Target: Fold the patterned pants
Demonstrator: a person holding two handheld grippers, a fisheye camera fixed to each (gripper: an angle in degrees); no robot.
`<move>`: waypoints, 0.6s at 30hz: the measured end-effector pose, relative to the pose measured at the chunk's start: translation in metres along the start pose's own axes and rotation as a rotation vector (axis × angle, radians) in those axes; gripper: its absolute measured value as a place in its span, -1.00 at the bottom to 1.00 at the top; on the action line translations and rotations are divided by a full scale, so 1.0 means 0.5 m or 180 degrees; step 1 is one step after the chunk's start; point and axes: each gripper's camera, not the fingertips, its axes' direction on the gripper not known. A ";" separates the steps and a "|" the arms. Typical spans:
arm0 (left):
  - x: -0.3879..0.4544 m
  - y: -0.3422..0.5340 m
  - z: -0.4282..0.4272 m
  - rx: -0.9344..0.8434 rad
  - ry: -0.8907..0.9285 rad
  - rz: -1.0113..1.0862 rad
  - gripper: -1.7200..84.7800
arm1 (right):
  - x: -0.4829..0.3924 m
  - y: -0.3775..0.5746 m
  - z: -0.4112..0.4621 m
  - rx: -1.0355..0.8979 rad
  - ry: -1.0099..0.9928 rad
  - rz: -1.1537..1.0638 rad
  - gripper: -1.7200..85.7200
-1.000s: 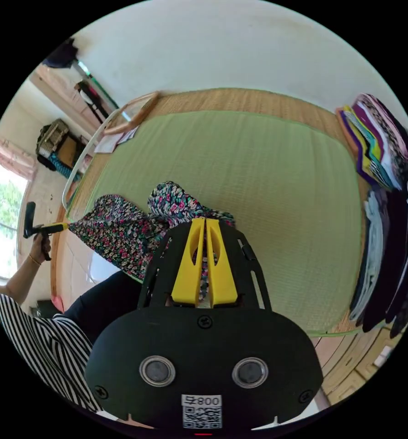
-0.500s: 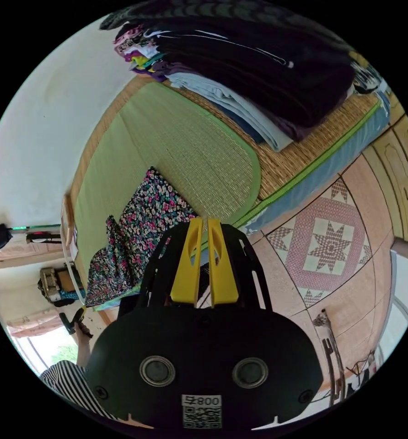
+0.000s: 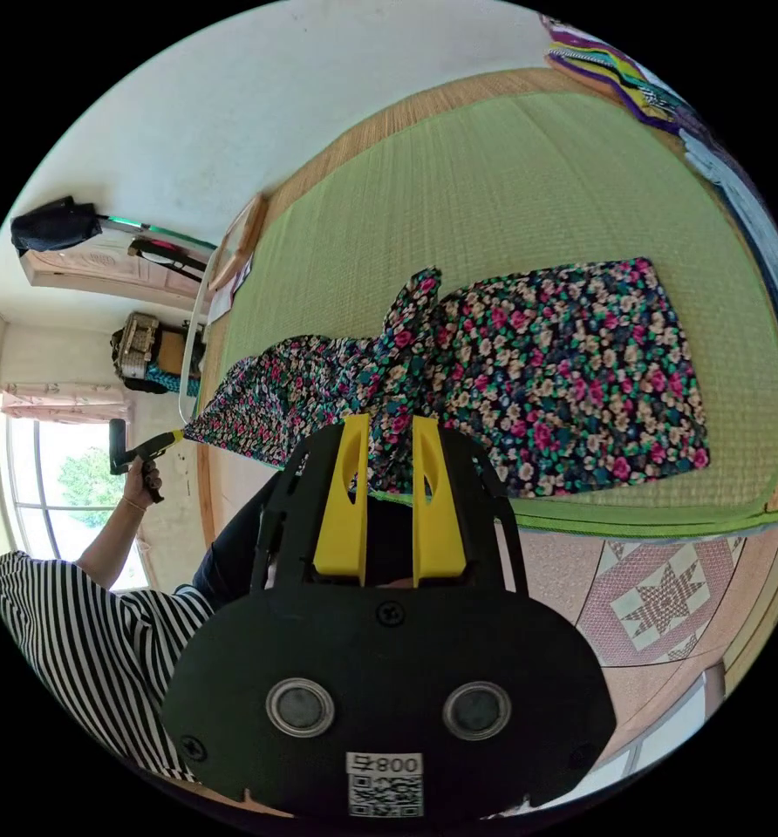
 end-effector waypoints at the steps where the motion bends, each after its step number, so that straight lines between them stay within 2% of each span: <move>1: 0.005 -0.003 0.000 -0.0009 -0.0004 0.0010 -0.94 | -0.001 -0.002 0.010 -0.0080 -0.0007 -0.0002 -0.79; 6: 0.023 -0.013 -0.004 -0.0029 -0.0027 0.0063 -0.94 | 0.019 0.011 -0.004 -0.0255 0.0054 0.0112 -0.91; 18: 0.069 -0.047 -0.048 0.0161 0.0237 0.0183 -0.94 | 0.035 0.075 -0.260 0.0503 -0.1105 -0.0044 -0.95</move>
